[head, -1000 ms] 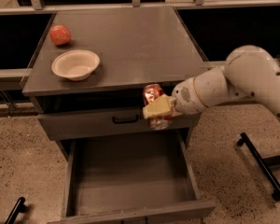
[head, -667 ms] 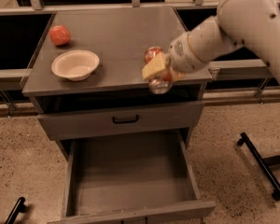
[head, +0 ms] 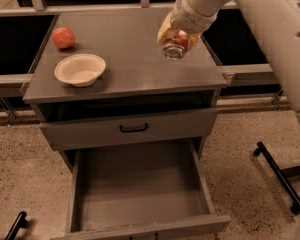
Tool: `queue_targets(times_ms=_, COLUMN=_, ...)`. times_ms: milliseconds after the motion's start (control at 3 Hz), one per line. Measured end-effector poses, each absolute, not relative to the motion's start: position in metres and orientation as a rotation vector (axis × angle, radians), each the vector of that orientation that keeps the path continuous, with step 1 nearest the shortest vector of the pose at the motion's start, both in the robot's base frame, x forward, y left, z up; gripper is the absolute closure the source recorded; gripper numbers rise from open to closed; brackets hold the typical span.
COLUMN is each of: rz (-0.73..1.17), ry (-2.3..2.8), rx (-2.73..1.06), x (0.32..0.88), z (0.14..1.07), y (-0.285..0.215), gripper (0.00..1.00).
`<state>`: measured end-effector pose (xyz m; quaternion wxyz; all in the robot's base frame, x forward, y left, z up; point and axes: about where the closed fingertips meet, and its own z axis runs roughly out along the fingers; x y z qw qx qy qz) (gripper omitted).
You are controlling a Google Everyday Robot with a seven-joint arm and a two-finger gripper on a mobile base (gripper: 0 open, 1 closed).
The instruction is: Pick coke can from middle drawer and place on counter
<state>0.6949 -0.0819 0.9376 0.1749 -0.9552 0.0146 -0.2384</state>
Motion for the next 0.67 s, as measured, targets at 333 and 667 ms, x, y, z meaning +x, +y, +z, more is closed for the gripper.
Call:
queue_targets(times_ms=333, rz=-0.626, ry=0.173, rx=-2.820, x=0.728, z=0.911, y=-0.095, gripper=0.50)
queue_targets(times_ms=667, rz=-0.560, ry=0.243, rx=-2.914, x=0.761, z=0.869, y=-0.103, gripper=0.19)
